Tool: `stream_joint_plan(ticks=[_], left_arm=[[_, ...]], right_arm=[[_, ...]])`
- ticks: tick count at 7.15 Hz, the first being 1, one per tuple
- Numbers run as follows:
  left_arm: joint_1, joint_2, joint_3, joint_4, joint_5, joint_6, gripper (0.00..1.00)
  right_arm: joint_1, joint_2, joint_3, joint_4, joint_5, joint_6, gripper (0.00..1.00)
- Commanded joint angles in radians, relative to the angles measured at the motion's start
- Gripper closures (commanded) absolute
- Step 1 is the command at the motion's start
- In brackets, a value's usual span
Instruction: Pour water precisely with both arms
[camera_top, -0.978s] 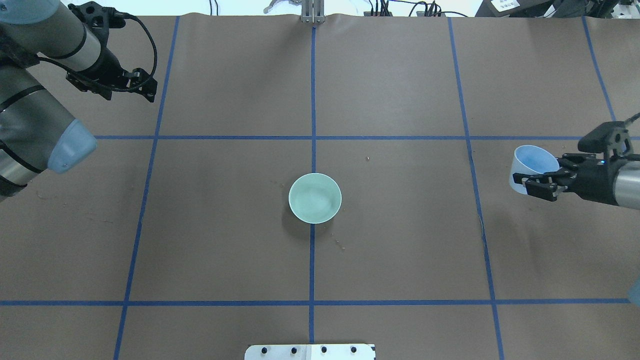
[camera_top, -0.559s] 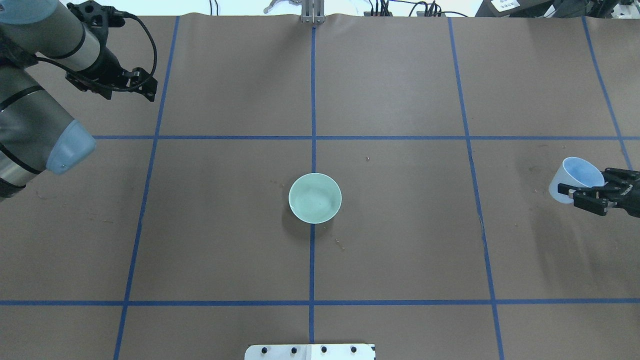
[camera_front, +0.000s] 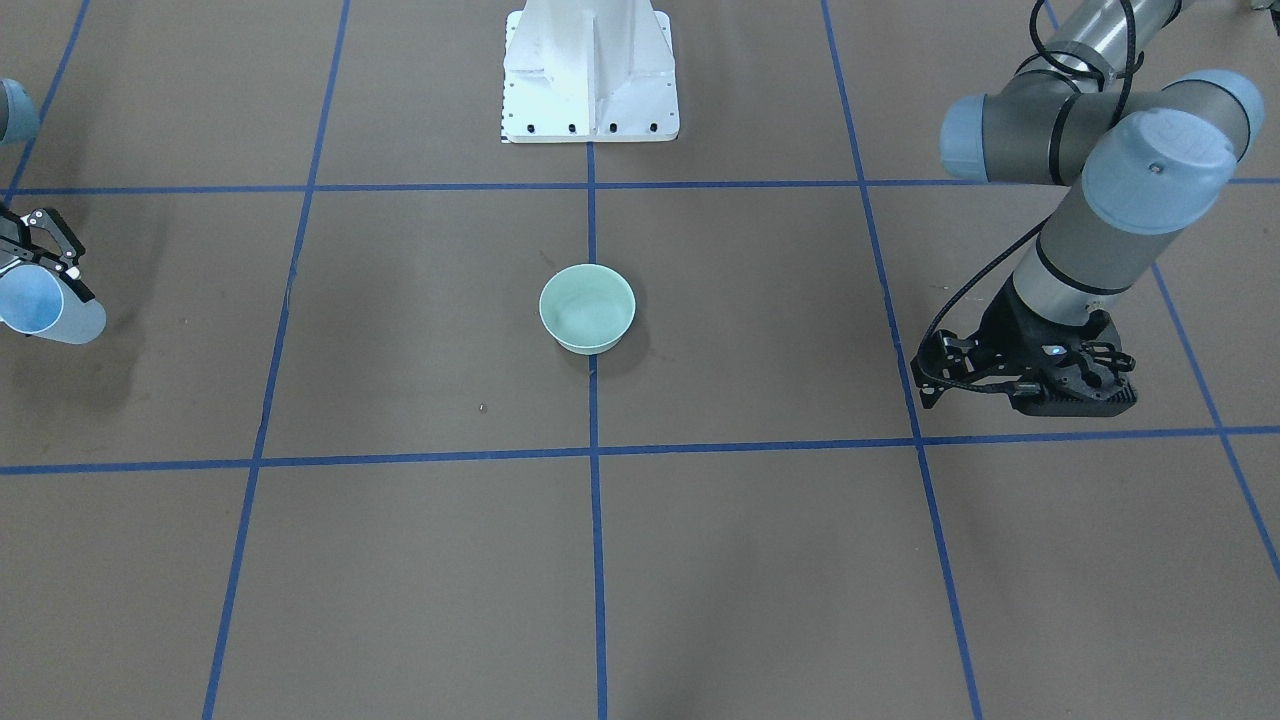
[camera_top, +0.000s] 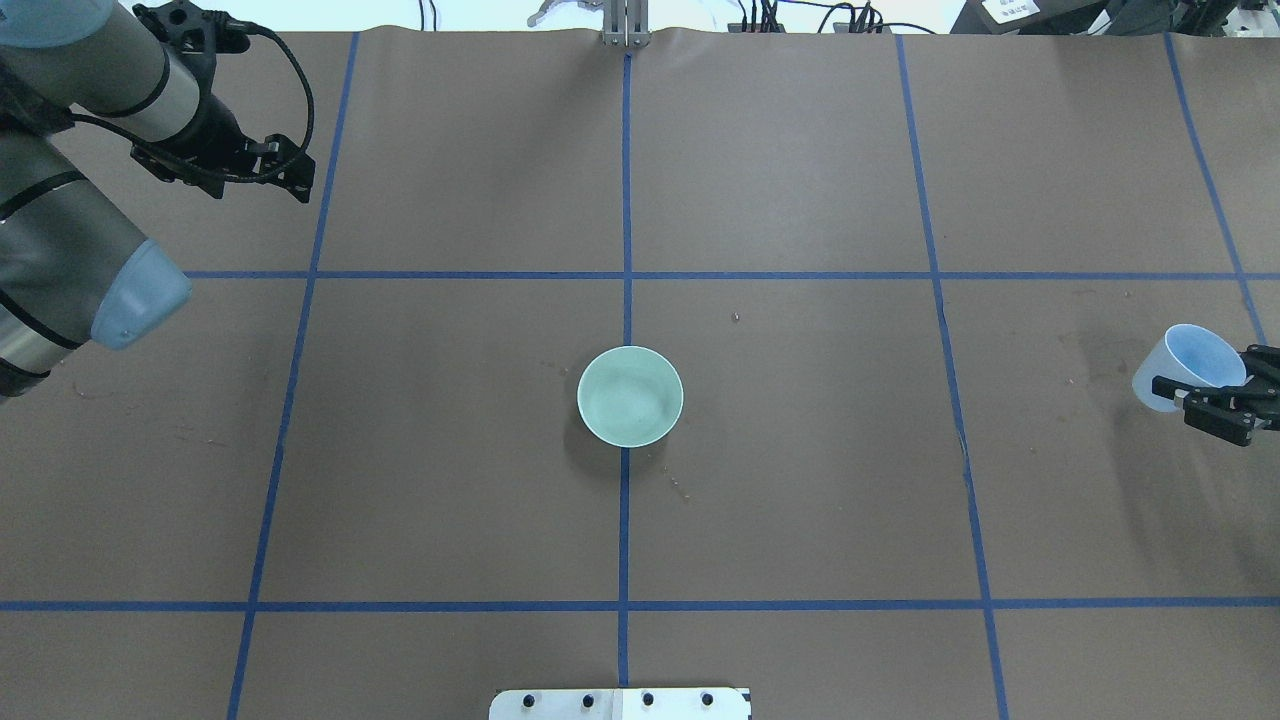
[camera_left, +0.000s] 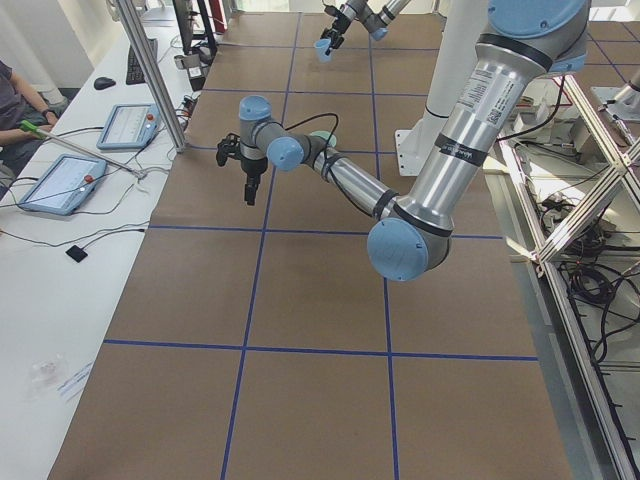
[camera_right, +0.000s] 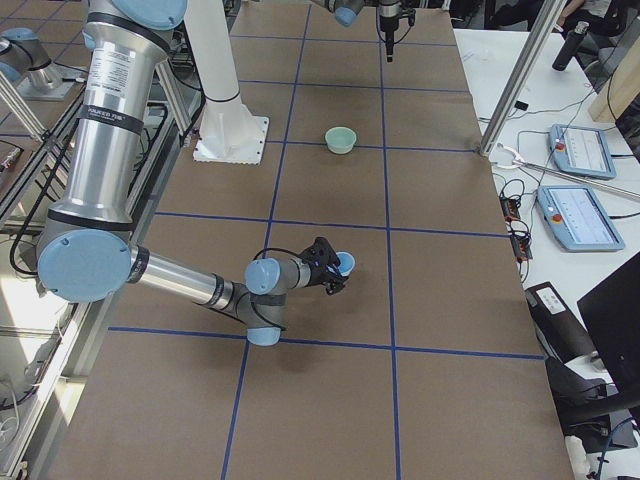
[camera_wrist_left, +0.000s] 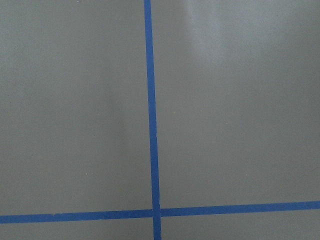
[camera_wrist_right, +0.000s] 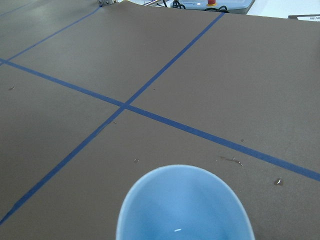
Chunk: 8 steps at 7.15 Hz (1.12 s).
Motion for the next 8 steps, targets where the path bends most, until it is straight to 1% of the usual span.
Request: stream_joint_plan(ticks=[1,2,3,4,5,8], left_arm=[[0.000,-0.002,0.001,0.001,-0.001,0.000,0.01],[0.002,-0.002,0.001,0.002,-0.001,0.000,0.01],[0.002,-0.004,0.001,0.004,-0.001,0.000,0.01],[0.002,-0.004,-0.001,0.004,-0.001,0.000,0.01],[0.002,-0.002,0.001,0.004,-0.001,0.000,0.01],[0.002,-0.002,-0.001,0.005,-0.001,0.000,0.01]], right_arm=[[-0.004,0.058,-0.030,0.025,-0.021,-0.035,1.00],[-0.009,0.086,-0.052,0.025,-0.024,-0.064,1.00],[-0.015,0.105,-0.060,0.026,-0.046,-0.069,1.00],[-0.018,0.105,-0.063,0.026,-0.047,-0.083,1.00],[-0.037,0.129,-0.067,0.018,-0.050,-0.091,1.00],[-0.057,0.132,-0.084,0.012,-0.050,-0.100,0.98]])
